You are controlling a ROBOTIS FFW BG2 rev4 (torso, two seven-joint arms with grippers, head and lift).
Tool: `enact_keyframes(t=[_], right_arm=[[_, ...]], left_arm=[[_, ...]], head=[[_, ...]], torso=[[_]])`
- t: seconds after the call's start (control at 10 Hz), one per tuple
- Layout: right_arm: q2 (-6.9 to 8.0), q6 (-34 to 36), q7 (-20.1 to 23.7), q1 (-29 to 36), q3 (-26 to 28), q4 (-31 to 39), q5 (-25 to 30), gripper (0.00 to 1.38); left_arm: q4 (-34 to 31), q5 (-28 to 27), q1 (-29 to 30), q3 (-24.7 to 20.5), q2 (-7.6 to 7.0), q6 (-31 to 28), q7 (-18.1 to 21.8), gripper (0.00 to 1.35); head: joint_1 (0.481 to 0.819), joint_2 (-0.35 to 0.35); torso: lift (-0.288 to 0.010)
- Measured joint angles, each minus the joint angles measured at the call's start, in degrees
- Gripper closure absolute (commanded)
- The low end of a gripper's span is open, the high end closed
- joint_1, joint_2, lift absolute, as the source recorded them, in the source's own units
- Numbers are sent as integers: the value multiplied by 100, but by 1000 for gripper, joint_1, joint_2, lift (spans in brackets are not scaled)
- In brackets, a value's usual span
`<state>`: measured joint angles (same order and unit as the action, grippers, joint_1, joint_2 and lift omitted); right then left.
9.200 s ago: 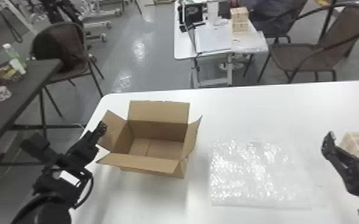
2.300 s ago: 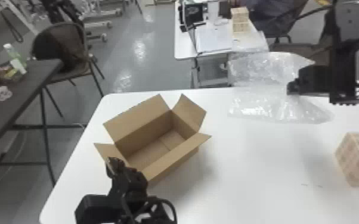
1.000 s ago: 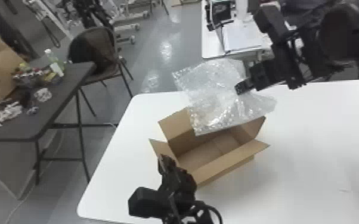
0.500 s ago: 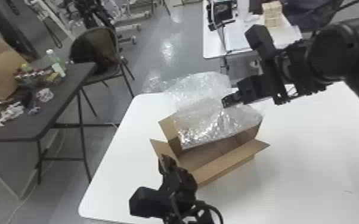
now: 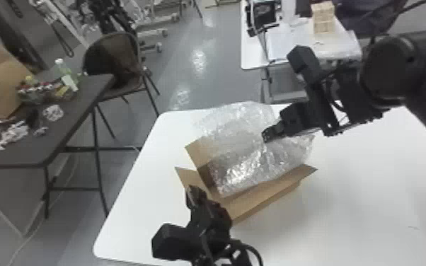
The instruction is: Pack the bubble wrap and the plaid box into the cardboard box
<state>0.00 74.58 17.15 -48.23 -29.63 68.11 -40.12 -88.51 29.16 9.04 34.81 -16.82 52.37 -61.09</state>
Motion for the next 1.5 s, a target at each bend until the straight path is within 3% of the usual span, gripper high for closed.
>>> enact_keyframes(t=[0.1, 0.4, 0.6, 0.7, 0.9, 1.1, 1.2, 1.3, 1.5], right_arm=[[0, 44, -1, -9, 2, -69, -18, 93], [0, 72, -1, -20, 124, -147, -43, 105], [0, 76, -1, 142, 565, 336, 354, 105], [0, 87, -103, 324, 932, 716, 583, 113], [0, 1, -903, 990, 1984, 1781, 593, 114], [-65, -460, -1853, 2019, 3187, 3228, 222, 114], [-138, -849, -2107, 2570, 3622, 3933, 129, 114], [-202, -1255, -2248, 3096, 3898, 4556, 196, 108], [-227, -2167, -2394, 4357, 4147, 5688, 917, 108]], left_arm=[[0, -6, 7, -11, 3, -5, 0, 1220], [0, -7, 17, -18, 4, -11, 1, 1220], [1, -21, 55, -53, 13, 7, 0, 1220], [-7, -57, 93, -105, 38, 16, 1, 1220], [-21, -126, 167, -214, 112, 44, 1, 1220], [-25, -147, 188, -256, 158, 82, 0, 1220], [-25, -159, 197, -280, 184, 99, -1, 1220], [-25, -166, 203, -293, 203, 124, 1, 1220], [-25, -166, 215, -290, 214, 186, -7, 1220]], head=[[695, 350], [695, 350], [695, 350], [695, 350], [695, 328], [695, 220], [695, 187], [695, 136], [695, 50]], torso=[[-102], [-102], [-102], [-102], [-102], [-102], [-102], [-102], [-102]])
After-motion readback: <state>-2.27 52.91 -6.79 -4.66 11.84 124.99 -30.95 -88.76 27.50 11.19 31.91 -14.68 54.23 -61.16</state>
